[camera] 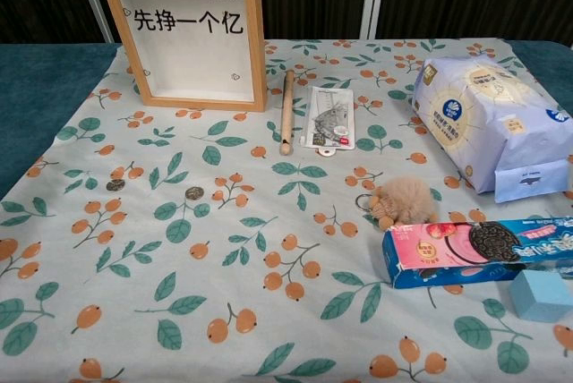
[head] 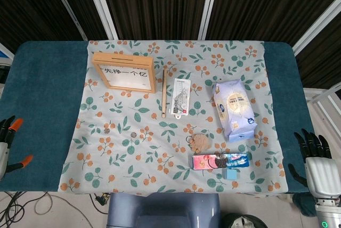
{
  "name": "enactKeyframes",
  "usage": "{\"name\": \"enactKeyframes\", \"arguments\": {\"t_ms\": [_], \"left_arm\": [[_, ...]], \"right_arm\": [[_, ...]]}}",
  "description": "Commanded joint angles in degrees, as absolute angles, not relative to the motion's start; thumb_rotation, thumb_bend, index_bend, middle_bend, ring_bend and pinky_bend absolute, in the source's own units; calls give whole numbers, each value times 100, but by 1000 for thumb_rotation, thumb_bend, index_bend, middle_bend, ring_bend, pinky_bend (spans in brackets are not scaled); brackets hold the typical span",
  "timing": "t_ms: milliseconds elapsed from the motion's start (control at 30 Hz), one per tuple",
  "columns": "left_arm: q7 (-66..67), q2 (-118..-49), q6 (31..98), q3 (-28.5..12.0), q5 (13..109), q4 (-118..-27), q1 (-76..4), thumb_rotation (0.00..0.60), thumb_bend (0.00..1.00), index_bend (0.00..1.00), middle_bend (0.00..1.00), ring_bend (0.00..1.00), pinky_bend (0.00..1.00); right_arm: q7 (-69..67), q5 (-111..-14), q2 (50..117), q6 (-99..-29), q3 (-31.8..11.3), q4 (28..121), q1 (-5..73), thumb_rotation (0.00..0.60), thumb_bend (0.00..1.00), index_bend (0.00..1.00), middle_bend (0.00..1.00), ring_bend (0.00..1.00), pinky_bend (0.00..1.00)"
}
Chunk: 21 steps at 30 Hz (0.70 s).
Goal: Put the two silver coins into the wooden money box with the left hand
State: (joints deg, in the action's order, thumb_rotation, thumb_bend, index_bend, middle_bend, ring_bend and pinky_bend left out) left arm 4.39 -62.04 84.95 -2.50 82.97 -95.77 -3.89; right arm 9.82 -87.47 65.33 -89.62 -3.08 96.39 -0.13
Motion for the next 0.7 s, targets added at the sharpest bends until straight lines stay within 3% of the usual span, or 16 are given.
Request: {"name": "enactKeyframes", "arguments": {"t_ms": [33,467,700], "left_arm": [[464,-6207,8498,-240,8308,-9593,-385,600,149,108,0,0,0],[550,-6210,8396,-251,8211,-9630,-415,600,140,108,0,0,0],[490,-6223,8344,-231,8250,-9613,-440,600,50,105,0,0,0]], "right_arm": [[981,-8750,6527,-8956,-298,9647,-17,600,369,101,46,4,0],[1049,-8658,6499,-8902,-310,9688,-14,600,369,101,46,4,0],[1064,-8608,6465,-8896,-325,9726,-21,600,369,101,46,4,0]]}}
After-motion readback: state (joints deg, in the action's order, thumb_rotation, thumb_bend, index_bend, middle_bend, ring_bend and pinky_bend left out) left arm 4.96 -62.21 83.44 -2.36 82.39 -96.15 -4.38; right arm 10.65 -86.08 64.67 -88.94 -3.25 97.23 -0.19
